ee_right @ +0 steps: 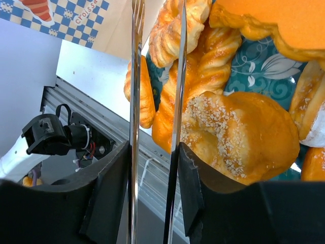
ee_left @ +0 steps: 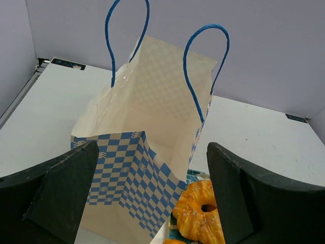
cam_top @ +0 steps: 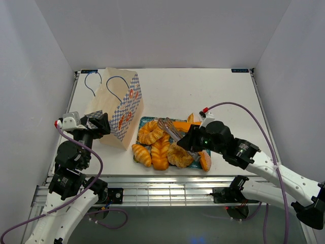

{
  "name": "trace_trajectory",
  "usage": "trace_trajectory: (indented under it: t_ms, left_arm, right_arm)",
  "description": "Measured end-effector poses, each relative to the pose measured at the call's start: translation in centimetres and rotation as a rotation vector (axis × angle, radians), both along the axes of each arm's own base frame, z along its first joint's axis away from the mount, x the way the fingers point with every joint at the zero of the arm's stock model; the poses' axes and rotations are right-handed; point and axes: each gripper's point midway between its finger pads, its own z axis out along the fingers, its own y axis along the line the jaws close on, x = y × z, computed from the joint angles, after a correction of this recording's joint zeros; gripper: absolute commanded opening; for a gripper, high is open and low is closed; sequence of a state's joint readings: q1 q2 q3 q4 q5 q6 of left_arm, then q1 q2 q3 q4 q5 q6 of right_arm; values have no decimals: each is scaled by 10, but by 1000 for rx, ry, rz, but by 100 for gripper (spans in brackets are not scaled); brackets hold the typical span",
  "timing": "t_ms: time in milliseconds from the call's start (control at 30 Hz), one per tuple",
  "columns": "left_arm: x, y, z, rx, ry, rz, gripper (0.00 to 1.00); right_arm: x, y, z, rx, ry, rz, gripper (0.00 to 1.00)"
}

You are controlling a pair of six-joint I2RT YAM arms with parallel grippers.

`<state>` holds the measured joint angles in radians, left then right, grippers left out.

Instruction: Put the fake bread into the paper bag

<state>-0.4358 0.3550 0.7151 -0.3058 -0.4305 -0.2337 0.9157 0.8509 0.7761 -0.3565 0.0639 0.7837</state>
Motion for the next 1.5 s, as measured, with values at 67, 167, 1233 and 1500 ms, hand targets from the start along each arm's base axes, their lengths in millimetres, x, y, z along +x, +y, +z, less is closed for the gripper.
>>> trace_trajectory:
  t_ms: [67,167,1233,1500]
  left_arm:
    - [0,0,0,0,0,0,98]
    - [0,0,0,0,0,0,98]
    - [0,0,0,-3,0,-1,98]
    - [0,0,0,-3,0,-1,98]
  right_arm:
    - [-2,0,-6,-5,19,-1,48]
    - [-4,-1,-16,-14,47,-4,48]
    - [-14,16,-48,-2,239,-5,54]
    - [-8,9,-41,-9,232,-66,54]
